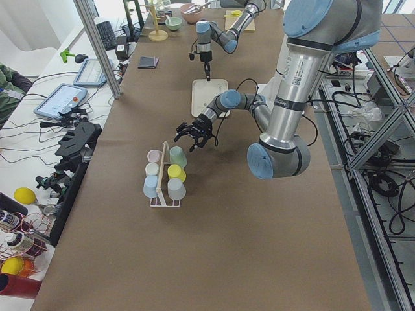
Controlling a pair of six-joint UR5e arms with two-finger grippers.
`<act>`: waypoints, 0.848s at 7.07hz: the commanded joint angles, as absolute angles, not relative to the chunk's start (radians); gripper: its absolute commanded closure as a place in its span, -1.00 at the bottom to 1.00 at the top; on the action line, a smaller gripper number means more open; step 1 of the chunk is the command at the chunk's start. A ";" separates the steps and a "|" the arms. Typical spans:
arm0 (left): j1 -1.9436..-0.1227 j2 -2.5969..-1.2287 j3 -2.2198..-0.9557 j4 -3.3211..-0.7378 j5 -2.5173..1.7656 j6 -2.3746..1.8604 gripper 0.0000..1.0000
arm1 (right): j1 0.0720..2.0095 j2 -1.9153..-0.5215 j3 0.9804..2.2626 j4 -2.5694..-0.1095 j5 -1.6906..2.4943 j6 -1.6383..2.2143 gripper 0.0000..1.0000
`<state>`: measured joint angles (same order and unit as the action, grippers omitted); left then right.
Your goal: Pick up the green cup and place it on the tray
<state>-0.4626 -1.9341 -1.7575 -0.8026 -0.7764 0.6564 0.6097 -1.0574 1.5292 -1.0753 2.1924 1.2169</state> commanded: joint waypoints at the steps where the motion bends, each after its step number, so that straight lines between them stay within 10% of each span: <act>1: -0.463 -1.936 -1.706 -0.840 -0.764 0.655 -0.96 | 0.597 -1.048 1.513 -1.068 2.175 1.256 1.00; 4: -0.465 -1.936 -1.648 -0.906 -0.744 0.658 -0.96 | 0.603 -1.072 1.511 -1.065 2.177 1.321 1.00; 5: -0.471 -1.936 -1.628 -0.932 -0.735 0.664 -0.96 | 0.623 -1.072 1.514 -1.065 2.180 1.331 0.42; 6: -0.474 -1.936 -1.618 -0.934 -0.735 0.664 -0.96 | 0.650 -1.077 1.535 -1.077 2.192 1.338 -0.99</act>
